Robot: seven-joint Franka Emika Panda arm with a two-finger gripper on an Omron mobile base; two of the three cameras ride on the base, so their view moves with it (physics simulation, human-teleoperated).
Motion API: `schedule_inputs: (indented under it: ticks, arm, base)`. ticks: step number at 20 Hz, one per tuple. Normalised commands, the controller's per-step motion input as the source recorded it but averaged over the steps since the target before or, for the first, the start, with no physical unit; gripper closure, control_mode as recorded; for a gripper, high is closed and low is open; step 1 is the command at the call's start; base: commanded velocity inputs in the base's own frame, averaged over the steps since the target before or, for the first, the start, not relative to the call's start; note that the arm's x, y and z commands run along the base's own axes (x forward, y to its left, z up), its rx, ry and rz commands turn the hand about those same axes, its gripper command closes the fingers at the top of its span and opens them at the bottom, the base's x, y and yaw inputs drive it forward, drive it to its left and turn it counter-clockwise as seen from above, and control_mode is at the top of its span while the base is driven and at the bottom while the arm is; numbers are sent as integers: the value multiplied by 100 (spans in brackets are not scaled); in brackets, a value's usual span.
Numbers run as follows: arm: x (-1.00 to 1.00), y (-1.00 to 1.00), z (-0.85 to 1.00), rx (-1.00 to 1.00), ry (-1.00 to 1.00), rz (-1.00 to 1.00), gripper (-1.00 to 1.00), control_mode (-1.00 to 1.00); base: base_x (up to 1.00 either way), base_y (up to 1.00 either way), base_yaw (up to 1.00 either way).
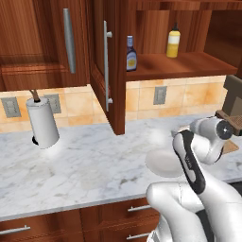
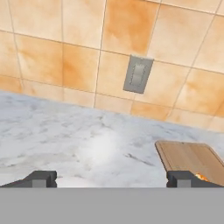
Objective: Pick the shrimp from the plate and place it on the cutting board. Then pick the condiment bottle from the cabinet and place it next to the cutting board.
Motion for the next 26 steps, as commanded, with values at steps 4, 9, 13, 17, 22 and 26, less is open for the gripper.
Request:
schedule_inputs:
  ticks: [4, 9, 13, 17, 22, 26]
  arm:
    - [-1, 49, 22, 0, -5, 7, -100, -100]
    - [0, 40, 8, 0, -3, 12, -100, -100]
    - [0, 30, 1, 0, -3, 18, -100, -100]
    - [0, 16, 0, 0, -1, 24, -100, -100]
    - [0, 11, 0, 0, -2, 28, -100, -100]
    - [0, 22, 0, -1, -7, 29, -100, -100]
  base:
    - [0, 0, 0]
    - [0, 0, 0]
    - [0, 0, 0]
    - [0, 0, 0]
    - [0, 0, 0]
    - [0, 0, 0]
